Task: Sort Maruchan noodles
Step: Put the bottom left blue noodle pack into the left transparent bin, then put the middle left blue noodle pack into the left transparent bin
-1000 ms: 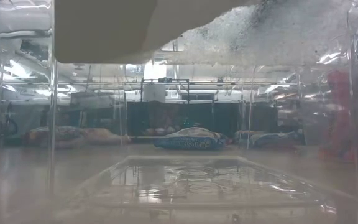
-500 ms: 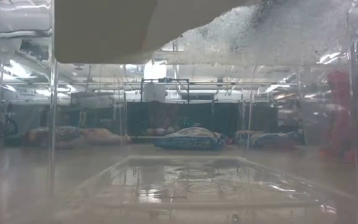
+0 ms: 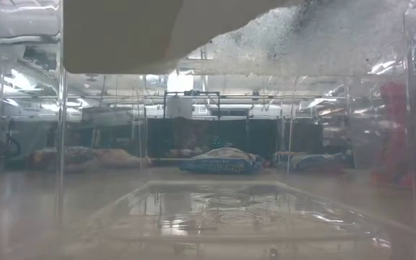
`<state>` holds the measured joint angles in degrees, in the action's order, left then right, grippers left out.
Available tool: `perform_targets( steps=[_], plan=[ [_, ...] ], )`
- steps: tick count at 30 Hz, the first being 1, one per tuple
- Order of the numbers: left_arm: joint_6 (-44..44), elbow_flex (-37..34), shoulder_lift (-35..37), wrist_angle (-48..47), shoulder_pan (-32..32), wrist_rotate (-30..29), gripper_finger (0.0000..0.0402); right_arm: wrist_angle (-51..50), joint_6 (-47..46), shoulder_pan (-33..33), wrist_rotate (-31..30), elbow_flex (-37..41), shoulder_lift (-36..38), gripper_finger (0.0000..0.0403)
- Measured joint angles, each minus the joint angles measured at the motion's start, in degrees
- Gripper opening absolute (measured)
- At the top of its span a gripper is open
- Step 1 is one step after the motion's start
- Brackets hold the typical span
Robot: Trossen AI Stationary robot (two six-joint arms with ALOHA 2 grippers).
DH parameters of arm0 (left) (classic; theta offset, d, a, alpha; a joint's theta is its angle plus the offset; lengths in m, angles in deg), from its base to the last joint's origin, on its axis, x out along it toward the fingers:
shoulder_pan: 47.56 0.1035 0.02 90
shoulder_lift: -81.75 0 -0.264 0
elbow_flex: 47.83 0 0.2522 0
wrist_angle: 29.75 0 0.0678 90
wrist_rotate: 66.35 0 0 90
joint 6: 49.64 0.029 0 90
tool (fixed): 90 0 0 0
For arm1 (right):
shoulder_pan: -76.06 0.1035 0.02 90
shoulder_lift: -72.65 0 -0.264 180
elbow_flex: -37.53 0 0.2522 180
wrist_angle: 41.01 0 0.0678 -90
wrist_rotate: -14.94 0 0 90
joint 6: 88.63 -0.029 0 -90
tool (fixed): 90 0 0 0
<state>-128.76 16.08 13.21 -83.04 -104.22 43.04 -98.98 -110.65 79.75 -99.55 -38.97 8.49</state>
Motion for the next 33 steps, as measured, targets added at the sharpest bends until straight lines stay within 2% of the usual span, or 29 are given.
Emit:
perform_targets(
  steps=[13,18,24,29,31,33],
  plan=[
    [-1.24,0.00,-1.74,2.50,2.24,2.08,0.0007,-0.02,1.14,0.00,1.45,0.00,0.02,0.0279],
    [-1.30,0.00,-1.74,3.51,2.23,4.84,0.0032,-0.04,1.21,0.00,2.05,0.00,0.02,0.0279],
    [-1.30,0.00,-1.74,3.49,2.25,5.15,0.0059,-0.04,1.23,0.00,2.03,0.00,0.02,0.0279],
    [-1.29,0.00,-1.70,3.49,2.71,6.56,0.0066,-0.04,1.23,0.00,2.03,-0.02,0.02,0.0279],
    [-1.28,0.00,-1.52,3.45,4.05,8.45,0.0066,-0.03,1.23,0.00,2.02,-0.01,0.02,0.0279],
    [-1.29,0.02,-0.70,3.21,5.76,7.69,0.0066,-0.02,1.23,0.00,1.99,-0.01,0.02,0.0279]
  ],
)
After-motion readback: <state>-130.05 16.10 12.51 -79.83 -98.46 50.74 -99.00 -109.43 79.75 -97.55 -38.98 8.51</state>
